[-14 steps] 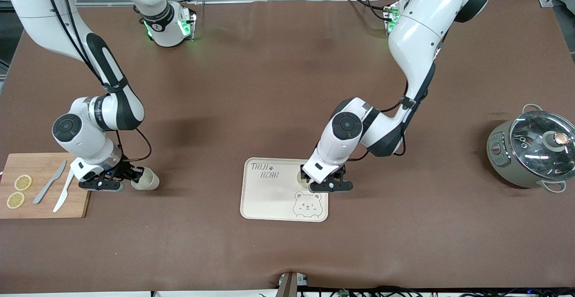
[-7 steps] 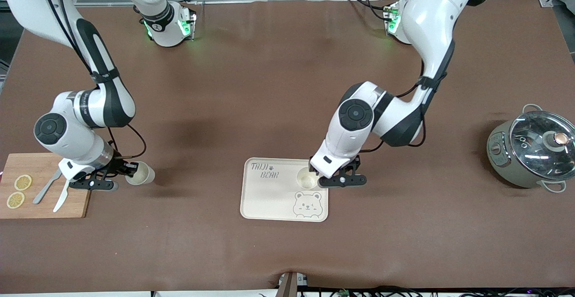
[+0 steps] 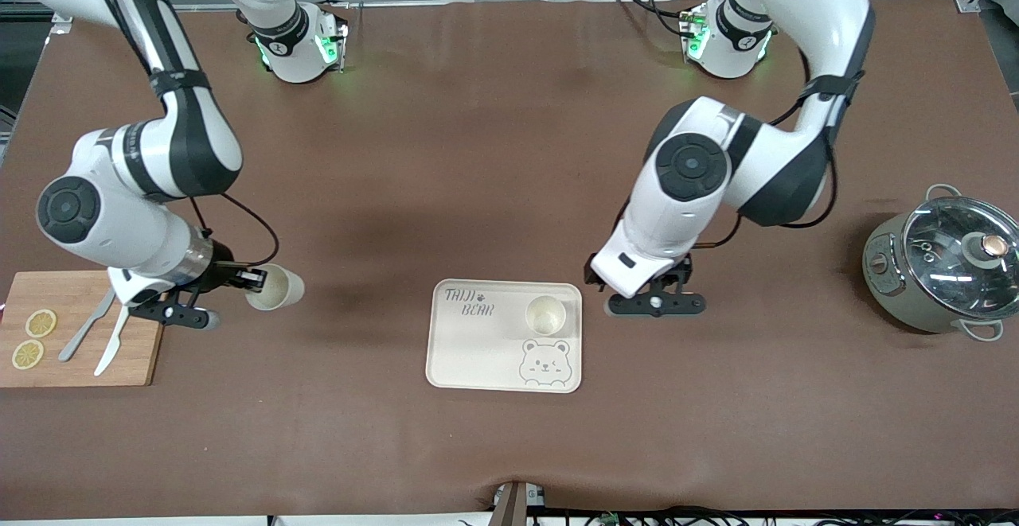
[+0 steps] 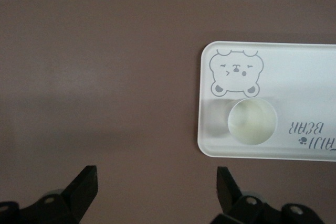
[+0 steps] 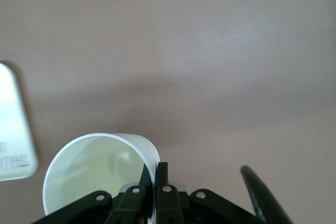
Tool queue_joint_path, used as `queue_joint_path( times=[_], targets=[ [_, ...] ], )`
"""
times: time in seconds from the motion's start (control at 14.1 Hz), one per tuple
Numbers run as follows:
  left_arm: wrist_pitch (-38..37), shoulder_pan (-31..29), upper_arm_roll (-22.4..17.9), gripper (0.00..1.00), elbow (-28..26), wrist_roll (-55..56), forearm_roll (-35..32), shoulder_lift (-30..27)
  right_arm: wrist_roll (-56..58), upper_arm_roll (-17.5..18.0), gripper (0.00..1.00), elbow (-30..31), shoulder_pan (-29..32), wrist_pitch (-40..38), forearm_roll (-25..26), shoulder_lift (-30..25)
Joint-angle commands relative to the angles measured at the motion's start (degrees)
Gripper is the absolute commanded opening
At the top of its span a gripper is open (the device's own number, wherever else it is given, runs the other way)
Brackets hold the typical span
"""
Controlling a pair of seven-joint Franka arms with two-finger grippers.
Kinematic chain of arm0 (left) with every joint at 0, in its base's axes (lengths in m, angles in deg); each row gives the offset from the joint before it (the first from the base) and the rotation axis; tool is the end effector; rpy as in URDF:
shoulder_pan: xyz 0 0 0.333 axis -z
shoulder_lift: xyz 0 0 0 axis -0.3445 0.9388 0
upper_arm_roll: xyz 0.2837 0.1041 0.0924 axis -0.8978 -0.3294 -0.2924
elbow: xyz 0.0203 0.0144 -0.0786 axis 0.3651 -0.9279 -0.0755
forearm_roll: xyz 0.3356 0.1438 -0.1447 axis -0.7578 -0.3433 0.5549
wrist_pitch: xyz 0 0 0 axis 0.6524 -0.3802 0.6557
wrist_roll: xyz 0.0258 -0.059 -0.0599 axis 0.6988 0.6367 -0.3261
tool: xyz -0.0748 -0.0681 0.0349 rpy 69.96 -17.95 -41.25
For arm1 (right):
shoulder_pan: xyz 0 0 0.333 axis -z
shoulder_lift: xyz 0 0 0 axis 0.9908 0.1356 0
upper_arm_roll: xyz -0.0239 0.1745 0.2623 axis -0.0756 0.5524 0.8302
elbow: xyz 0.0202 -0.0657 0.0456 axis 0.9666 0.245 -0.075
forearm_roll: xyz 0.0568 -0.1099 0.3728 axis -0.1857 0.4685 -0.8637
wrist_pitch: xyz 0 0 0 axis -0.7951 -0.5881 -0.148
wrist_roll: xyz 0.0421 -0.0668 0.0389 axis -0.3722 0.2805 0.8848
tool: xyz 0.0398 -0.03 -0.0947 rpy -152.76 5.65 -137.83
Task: Place white IKEA cup upright on tray with both arms
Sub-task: 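Withdraw the left gripper while the right gripper lifts the cup, then carry the cup over the tray and lower it with the right gripper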
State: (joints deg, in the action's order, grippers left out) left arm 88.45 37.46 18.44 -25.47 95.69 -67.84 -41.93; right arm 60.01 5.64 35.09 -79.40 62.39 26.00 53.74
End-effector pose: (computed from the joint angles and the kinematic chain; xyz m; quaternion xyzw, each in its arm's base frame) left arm 0.6376 -0.3287 0.4305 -0.9990 0.0160 -0.0408 0.0063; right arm 0.6396 0.1056 0.3886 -0.9922 0.1192 0.0104 0.0350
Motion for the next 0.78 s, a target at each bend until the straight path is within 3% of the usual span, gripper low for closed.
queue_joint_path(
  times=[0.0,0.35,0.71],
  targets=[
    [-3.4,-3.4,0.1,1.0,-1.0,-5.9,1.8,-3.2,-11.4,3.6,0.0,-2.3,-1.3,-0.6,-0.5,0.2],
    [-6.3,-12.0,0.1,1.0,-1.1,-17.4,2.1,-5.7,-25.1,3.6,0.0,-7.0,-8.2,2.1,-0.4,2.8],
    [-6.3,-17.7,0.0,1.0,-2.1,-22.0,2.1,-6.0,-36.6,3.2,0.0,-12.5,-14.4,6.0,1.8,9.7]
  ],
)
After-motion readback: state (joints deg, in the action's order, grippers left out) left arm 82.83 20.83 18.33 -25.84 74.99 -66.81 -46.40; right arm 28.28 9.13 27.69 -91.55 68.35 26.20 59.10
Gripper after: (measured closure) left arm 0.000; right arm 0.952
